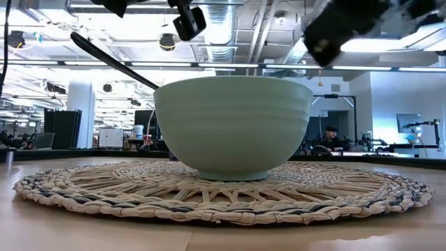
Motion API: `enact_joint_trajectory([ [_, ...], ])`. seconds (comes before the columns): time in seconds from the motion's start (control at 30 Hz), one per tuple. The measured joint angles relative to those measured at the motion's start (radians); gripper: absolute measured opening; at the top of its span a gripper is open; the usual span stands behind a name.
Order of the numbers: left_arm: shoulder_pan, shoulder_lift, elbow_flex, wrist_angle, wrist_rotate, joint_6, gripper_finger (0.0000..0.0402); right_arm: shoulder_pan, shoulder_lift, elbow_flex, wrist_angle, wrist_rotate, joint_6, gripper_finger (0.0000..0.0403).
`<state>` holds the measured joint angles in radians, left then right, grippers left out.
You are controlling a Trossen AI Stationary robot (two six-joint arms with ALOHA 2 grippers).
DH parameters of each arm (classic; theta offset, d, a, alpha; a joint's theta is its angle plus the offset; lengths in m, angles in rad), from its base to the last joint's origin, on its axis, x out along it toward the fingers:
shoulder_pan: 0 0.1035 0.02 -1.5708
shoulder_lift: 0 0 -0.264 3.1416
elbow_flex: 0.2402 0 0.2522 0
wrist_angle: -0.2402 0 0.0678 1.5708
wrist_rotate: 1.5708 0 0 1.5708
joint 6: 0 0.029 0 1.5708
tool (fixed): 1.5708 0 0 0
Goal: Pick & Place Utensil
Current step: Put the purple spoon into the light green bowl on the woven mat
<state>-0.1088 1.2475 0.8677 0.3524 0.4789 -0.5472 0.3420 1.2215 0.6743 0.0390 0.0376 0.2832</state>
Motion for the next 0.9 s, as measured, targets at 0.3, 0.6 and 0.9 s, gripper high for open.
enact_joint_trajectory([
  [0.3,0.080,-0.037,0.000,-0.153,-0.008,0.240,0.0062,0.221,-0.038,0.000,-0.353,0.171,0.595,0.0000],
  [0.6,0.238,-0.102,0.000,-0.181,-0.008,0.374,0.0062,0.433,0.005,0.000,-0.483,0.170,1.209,0.0000],
  [0.9,0.303,-0.116,0.000,-0.203,-0.008,0.484,0.0062,0.502,0.112,0.000,-0.500,0.042,1.302,0.0000],
])
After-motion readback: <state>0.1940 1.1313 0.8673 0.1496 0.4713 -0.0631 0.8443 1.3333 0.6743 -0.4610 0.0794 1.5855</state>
